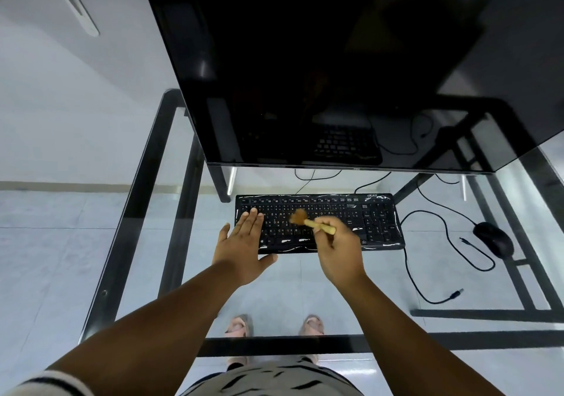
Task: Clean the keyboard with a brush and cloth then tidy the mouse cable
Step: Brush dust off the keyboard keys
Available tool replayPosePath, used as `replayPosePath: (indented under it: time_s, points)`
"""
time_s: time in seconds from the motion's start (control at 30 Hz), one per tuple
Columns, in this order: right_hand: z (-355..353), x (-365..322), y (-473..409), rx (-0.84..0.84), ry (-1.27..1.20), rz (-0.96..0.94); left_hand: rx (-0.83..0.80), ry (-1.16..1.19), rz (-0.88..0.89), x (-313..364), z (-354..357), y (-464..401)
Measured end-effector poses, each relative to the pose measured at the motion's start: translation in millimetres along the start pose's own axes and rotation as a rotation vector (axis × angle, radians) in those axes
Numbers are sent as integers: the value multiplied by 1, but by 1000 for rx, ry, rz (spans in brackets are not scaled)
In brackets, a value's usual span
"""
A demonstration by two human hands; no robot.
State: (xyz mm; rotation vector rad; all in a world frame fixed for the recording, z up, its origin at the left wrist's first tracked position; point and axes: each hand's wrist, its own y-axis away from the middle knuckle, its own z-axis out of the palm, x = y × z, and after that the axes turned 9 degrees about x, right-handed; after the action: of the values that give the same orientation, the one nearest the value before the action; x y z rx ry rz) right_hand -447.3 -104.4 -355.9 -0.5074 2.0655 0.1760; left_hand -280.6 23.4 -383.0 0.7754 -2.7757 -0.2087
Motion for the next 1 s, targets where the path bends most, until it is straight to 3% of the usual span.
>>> replayPosePath:
  time_s: [0.07,0.2,0.33,0.47,0.6,0.73,0.87,1.0]
  points:
    - [-3,-1,0,42,-55,29,-11,-15,-1,1,0,0]
    - [-5,0,2,-145,-71,20,-26,-50,-1,1,0,0]
    - [-10,5,1,18,-41,27,-35,-38,1,1,-1,0]
    - [-16,4,2,-134,-50,32,-33,-45,4,3,-3,0]
    - [-23,7,-2,20,13,25,-16,-44,-15,7,-5,-2]
    - [-27,10,-5,-111,1,10,4,-38,-29,18,-6,-3]
    - [-32,14,-14,100,-18,33,20,-39,-22,30,-2,-6]
    - [-28,12,-16,-92,-41,-6,-8,-25,19,39,3,-7]
